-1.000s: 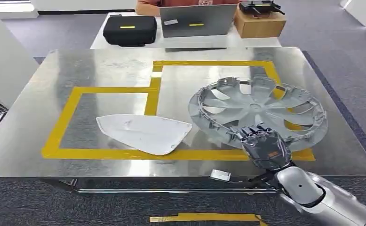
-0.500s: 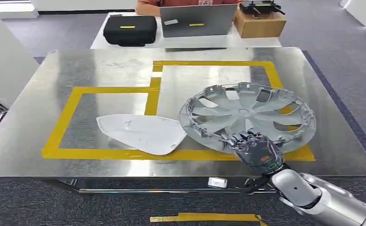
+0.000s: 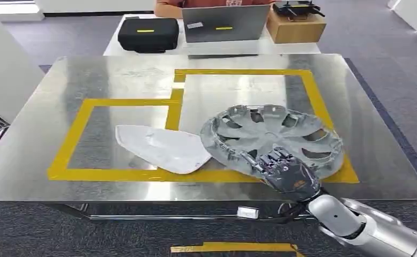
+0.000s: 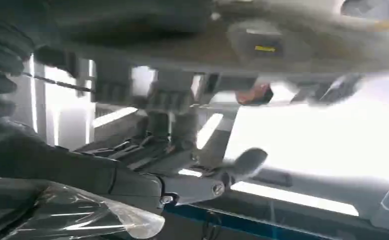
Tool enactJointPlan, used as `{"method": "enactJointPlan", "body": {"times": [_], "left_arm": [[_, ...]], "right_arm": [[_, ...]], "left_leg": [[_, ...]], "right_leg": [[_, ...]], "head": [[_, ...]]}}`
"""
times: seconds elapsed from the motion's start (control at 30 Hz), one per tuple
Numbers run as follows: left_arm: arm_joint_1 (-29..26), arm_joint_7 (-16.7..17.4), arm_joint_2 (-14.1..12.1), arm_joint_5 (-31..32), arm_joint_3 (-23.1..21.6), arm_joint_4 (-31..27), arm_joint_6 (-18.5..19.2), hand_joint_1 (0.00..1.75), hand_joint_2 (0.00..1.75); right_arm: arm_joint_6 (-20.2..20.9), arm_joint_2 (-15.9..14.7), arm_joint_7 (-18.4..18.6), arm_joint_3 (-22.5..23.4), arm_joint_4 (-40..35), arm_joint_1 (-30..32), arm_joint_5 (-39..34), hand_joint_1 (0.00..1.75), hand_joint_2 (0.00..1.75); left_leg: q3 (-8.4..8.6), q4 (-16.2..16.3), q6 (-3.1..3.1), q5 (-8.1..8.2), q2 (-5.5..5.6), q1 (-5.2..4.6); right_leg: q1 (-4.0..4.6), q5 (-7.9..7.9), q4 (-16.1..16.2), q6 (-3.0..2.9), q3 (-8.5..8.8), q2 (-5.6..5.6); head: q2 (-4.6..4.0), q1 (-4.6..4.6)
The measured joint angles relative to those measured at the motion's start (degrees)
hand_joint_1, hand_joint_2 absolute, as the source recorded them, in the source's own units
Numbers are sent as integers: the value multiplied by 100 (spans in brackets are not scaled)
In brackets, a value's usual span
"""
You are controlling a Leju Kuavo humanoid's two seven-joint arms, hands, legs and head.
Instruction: Take the parts from the cabinet and place them on the table.
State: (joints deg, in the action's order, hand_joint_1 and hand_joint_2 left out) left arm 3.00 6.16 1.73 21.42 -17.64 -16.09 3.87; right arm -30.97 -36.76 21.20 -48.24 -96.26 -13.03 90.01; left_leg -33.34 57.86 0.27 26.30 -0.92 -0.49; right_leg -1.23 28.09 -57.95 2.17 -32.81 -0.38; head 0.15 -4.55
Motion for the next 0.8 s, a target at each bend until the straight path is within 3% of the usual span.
{"method": "enactJointPlan", "body": {"times": [0.33, 0.37, 0.47, 0.73, 0.8], "left_arm": [[14, -6, 0, -19, -13, 0, 2, 0, 175], [17, -13, 0, -24, -13, 0, 2, 0, 0], [22, -37, -2, -35, -15, 0, -26, 0, 0], [24, -37, -2, -105, -17, 0, -216, 0, 0], [25, -37, -2, -125, -17, 0, -219, 0, 0]], "right_arm": [[-4, -4, -9, 0, 0, -39, 2, 0, 0], [-4, -4, -9, 0, 0, -43, 2, 0, 0], [0, -7, 85, 2, 0, -49, 2, 0, 0], [162, -87, 1147, 11, -163, -251, 2, 0, 0], [114, -171, 1182, 85, -326, -334, 2, 0, 0]], "left_leg": [[1, 1, 0, 0, -1, 0], [1, 1, 0, 0, -1, 0], [1, 2, 0, 0, -1, 0], [1, 6, 1, -1, -1, 0], [1, 11, 1, -1, -1, 0]], "right_leg": [[0, -2, 0, 3, 2, 3], [0, -2, 0, 3, 2, 3], [0, -3, 0, 3, 2, 3], [-1, -6, 0, 5, 2, 6], [0, -6, 0, 5, 2, 3]], "head": [[0, 2], [0, 4], [0, 2], [0, 4], [0, 4]]}}
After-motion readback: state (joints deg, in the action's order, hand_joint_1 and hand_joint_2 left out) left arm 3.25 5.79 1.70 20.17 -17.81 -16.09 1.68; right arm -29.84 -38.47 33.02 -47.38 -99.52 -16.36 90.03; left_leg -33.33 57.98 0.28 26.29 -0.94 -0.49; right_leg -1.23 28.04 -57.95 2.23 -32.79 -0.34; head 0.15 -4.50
